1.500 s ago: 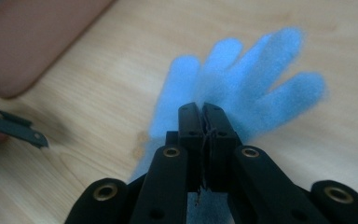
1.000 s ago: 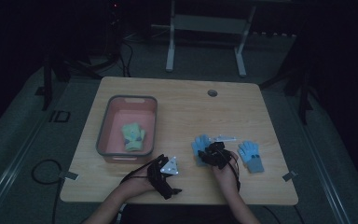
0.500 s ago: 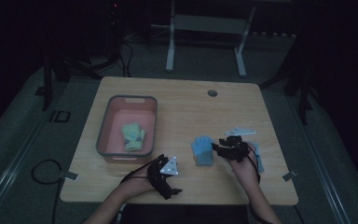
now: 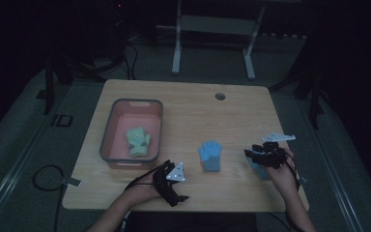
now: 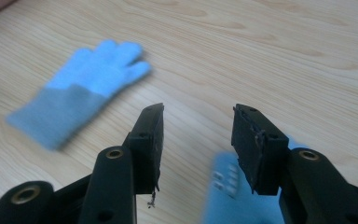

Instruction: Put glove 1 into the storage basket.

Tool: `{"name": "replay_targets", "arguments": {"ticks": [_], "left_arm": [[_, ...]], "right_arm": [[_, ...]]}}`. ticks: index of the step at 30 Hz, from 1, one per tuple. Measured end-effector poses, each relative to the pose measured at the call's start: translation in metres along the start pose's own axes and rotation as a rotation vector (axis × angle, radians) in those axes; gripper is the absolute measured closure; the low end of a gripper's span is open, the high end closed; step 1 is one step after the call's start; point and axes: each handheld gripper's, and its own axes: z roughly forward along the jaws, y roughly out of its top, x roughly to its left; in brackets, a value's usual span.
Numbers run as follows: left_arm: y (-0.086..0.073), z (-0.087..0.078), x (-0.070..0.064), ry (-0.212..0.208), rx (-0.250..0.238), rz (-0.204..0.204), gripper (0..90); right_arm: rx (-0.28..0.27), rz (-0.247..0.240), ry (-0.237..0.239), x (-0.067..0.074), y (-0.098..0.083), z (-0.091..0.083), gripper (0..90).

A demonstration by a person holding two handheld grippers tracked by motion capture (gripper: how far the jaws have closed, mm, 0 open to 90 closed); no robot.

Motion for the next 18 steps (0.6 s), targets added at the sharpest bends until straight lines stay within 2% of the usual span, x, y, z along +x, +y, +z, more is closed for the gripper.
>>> {"name": "replay_targets", "arguments": {"ticks": [6,11,16,18], "left_arm": [[0.0,0.0,0.0,0.0,0.0,0.0,2.3],[0.0,0.0,0.0,-0.001,-0.001,0.0,2.3],[0.0,0.0,0.0,-0.001,-0.001,0.0,2.3],[0.0,0.0,0.0,0.001,-0.001,-0.001,2.3]], "right_arm": [[0.013,-0.034,0.016,-0.025,-0.012,-0.012,54.6],[0.065,-0.073,0.024,-0.042,-0.022,-0.014,54.6],[0.093,-0.068,0.034,-0.051,-0.033,-0.009,54.7],[0.088,-0.063,0.057,-0.053,-0.038,-0.005,54.2]]}}
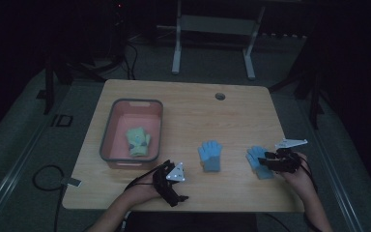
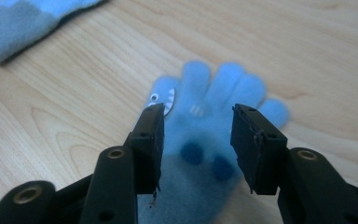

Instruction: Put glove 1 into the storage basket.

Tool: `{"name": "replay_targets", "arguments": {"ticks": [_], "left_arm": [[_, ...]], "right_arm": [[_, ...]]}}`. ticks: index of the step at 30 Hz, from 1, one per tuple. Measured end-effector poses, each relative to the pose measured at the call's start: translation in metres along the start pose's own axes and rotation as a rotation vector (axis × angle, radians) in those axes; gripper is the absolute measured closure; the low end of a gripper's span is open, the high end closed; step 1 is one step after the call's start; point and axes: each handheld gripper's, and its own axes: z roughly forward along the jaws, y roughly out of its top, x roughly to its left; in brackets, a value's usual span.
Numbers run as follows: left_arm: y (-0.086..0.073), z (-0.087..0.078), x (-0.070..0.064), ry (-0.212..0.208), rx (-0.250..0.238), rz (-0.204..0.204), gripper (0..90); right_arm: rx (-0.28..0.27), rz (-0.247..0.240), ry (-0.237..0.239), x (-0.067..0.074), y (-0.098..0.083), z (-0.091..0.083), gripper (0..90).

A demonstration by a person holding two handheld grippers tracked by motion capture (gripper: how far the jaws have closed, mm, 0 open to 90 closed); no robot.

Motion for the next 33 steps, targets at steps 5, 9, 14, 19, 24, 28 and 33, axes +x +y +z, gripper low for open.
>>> {"name": "replay_targets", "arguments": {"ticks": [5,9,14,19,24,28,33], "left_arm": [[0.0,0.0,0.0,0.0,0.001,0.002,2.3],[-0.001,0.001,-0.001,0.0,0.007,0.005,2.3],[0.0,0.0,0.0,-0.003,0.0,-0.003,2.3],[0.0,0.0,0.0,-0.002,-0.001,0.0,2.3],[-0.001,0.0,0.0,0.0,-0.004,-0.003,2.3],[0.0,-0.001,0.0,0.0,-0.009,0.0,2.3],[0.0,-0.001,0.0,0.0,-0.01,0.003,2.3]], "right_arm": [[0.017,-0.031,0.01,0.004,-0.012,0.013,55.6],[-0.005,-0.014,-0.006,0.006,-0.015,0.013,65.3],[-0.003,0.018,-0.032,0.012,-0.014,0.014,81.5],[0.002,0.077,-0.063,0.016,-0.01,0.014,84.4],[-0.045,0.113,-0.077,0.023,0.005,0.006,84.8],[-0.079,0.113,-0.095,0.029,0.023,-0.004,84.8],[-0.116,0.112,-0.098,0.037,0.041,-0.013,84.7]]}}
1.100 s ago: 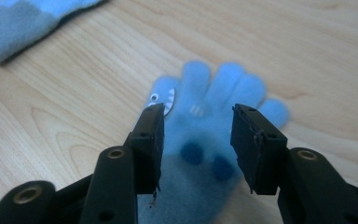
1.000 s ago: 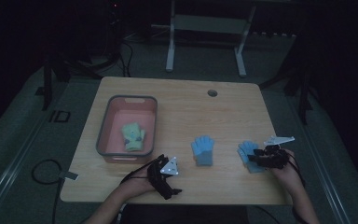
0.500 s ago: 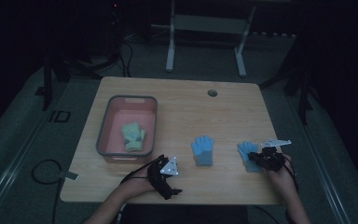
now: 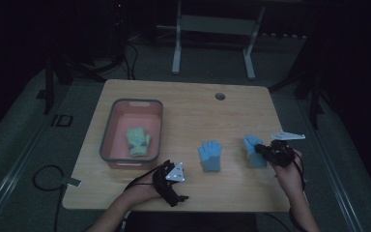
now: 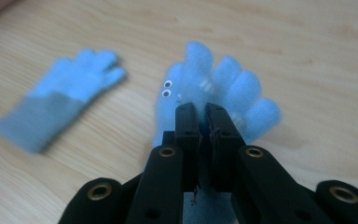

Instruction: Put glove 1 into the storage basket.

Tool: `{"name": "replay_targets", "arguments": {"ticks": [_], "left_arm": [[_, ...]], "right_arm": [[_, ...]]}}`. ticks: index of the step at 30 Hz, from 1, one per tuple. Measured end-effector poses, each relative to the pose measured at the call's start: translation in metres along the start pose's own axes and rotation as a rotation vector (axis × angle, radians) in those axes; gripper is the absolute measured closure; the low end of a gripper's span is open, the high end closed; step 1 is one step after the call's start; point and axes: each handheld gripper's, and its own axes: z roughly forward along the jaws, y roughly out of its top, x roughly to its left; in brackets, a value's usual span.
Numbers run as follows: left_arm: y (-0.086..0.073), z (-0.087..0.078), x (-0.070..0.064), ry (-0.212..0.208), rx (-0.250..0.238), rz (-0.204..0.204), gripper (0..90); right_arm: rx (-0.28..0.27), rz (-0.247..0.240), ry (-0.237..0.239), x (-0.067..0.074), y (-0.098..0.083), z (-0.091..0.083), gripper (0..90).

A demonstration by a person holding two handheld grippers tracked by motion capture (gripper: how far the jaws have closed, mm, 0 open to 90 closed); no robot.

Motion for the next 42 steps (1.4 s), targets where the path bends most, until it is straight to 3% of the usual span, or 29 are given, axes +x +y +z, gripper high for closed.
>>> {"name": "replay_targets", "arguments": {"ticks": [8,14,23,29,42], "left_arm": [[0.0,0.0,0.0,0.001,0.005,0.002,2.3],[0.0,0.0,0.0,0.0,0.004,0.002,2.3],[0.0,0.0,0.0,-0.011,0.006,-0.002,2.3],[0.0,0.001,-0.001,-0.002,0.006,0.004,2.3],[0.0,0.0,-0.001,-0.004,0.005,0.012,2.3]], "right_arm": [[-0.026,0.006,-0.012,0.016,0.022,-0.007,84.7],[-0.03,-0.02,-0.01,0.036,0.035,-0.006,84.6],[-0.056,-0.036,0.023,0.062,0.052,0.0,84.5],[-0.054,-0.065,0.02,0.079,0.06,0.007,84.4],[0.007,-0.049,0.069,0.117,0.056,0.044,84.3]]}}
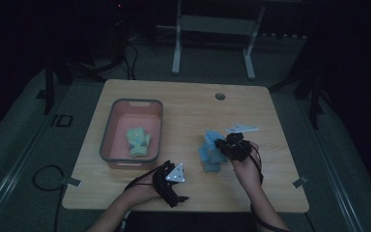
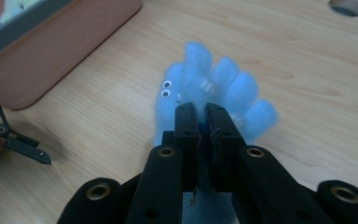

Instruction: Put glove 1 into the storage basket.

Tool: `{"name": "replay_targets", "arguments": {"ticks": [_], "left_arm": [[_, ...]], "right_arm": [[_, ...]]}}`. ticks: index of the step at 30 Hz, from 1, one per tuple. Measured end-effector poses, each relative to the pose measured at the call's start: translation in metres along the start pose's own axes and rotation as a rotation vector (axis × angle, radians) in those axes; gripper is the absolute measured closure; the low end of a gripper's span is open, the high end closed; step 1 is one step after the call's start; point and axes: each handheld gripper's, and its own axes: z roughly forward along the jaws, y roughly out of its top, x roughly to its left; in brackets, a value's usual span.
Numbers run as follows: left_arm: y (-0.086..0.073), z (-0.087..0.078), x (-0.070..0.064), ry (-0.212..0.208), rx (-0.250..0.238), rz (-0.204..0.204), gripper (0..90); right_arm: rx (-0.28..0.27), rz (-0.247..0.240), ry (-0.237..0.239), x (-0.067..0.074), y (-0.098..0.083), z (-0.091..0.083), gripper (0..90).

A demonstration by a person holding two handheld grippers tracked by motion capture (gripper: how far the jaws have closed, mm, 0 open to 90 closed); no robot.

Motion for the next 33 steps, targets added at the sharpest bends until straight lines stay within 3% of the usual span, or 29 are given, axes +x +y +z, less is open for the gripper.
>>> {"name": "replay_targets", "arguments": {"ticks": [8,19,24,33], "left_arm": [[0.0,0.0,0.0,-0.002,0.0,0.003,2.3],[0.0,0.001,-0.001,-0.003,0.0,-0.003,2.3],[0.0,0.001,-0.001,-0.005,-0.003,-0.004,2.3],[0.0,0.0,-0.001,-0.006,-0.006,-0.014,2.3]], "right_arm": [[0.055,0.006,0.008,0.012,-0.009,0.021,83.8],[0.129,0.001,-0.01,0.01,-0.023,0.046,81.5],[0.158,-0.005,-0.003,0.01,-0.029,0.055,74.8],[0.155,-0.014,0.001,0.011,-0.033,0.059,64.3]]}}
